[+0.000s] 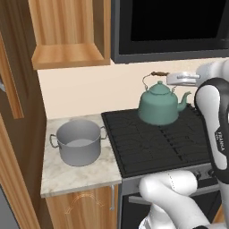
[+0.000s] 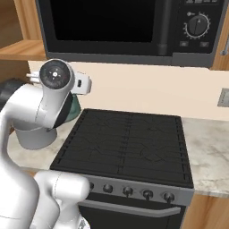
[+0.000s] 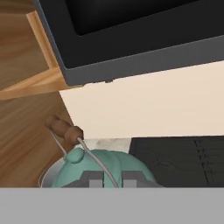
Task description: Pick the kettle from the cabinet and place it on a stove burner. Then pick the pot from the counter and place it on another stove burner. Finally, turn both burners on.
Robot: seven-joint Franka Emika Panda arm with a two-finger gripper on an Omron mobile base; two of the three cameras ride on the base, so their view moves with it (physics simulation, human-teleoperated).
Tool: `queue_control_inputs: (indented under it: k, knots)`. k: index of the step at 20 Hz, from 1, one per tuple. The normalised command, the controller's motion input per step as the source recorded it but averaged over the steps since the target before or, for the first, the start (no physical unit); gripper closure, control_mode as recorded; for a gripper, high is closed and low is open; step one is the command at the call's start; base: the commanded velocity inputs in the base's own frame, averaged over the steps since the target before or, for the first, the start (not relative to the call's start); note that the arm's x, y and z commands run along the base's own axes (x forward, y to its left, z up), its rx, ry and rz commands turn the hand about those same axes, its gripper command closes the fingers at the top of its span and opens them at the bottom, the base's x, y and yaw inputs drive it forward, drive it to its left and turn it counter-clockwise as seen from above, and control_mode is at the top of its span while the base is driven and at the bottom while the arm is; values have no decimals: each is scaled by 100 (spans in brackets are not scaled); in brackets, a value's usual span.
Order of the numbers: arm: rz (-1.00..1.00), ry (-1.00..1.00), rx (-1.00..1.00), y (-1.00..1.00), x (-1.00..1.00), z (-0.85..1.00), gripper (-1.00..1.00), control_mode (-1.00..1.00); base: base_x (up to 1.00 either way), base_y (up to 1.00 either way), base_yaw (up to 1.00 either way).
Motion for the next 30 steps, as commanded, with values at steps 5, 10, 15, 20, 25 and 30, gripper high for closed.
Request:
queue_control_inputs:
  k: [5,10,15,20,25,30]
  knots:
    - [7,1,0,-5,15,-18,100,-100,0,0,0]
    - [4,0,0,-13,18,-17,100,-100,0,0,0]
    - [5,0,0,-11,23,-21,100,-100,0,0,0]
    - [8,1,0,-10,32,-27,100,-100,0,0,0]
    - [9,3,0,-9,35,-25,100,-100,0,0,0]
    - [5,4,0,-1,40,-18,100,-100,0,0,0]
